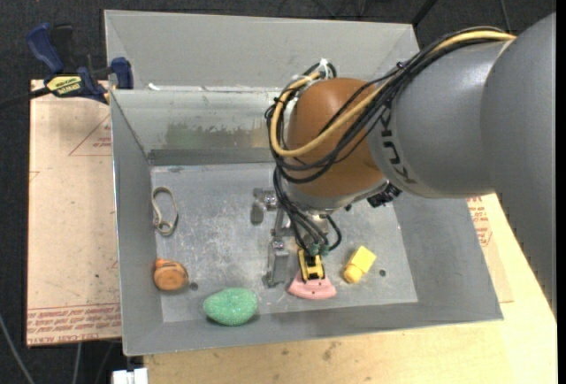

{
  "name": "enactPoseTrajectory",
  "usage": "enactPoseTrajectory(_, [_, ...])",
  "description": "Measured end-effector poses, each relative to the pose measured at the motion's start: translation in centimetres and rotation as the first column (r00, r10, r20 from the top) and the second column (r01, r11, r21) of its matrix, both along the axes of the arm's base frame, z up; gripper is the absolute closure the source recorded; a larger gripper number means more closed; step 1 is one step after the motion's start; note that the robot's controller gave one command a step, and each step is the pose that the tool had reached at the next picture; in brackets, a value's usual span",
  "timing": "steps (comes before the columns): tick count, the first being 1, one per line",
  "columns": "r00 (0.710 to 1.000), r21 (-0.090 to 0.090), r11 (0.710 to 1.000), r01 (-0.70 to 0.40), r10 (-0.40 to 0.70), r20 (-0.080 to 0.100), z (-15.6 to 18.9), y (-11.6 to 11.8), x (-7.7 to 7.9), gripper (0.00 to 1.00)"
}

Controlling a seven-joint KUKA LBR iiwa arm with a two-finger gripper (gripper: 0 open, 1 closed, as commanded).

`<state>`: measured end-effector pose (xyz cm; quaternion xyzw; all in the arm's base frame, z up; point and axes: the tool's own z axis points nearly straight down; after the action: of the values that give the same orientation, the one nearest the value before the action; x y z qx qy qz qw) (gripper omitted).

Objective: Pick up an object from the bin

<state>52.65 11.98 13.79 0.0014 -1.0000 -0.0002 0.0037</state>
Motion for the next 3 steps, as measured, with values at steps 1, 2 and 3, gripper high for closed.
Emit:
enactPoseTrajectory(1, [1.0, 0.0, 1.0, 0.001, -0.001, 0.002, 0.2, 0.0, 0.0, 0.0])
enactPoseTrajectory(2, [1.0, 0.0, 1.0, -0.016, 0.016, 0.006, 3.5, 0.6, -0.9, 0.0])
enactPoseTrajectory(3, [0.997, 0.004, 0.998, 0.069, -0.07, 0.018, 0.3, -0.6, -0.9, 0.0])
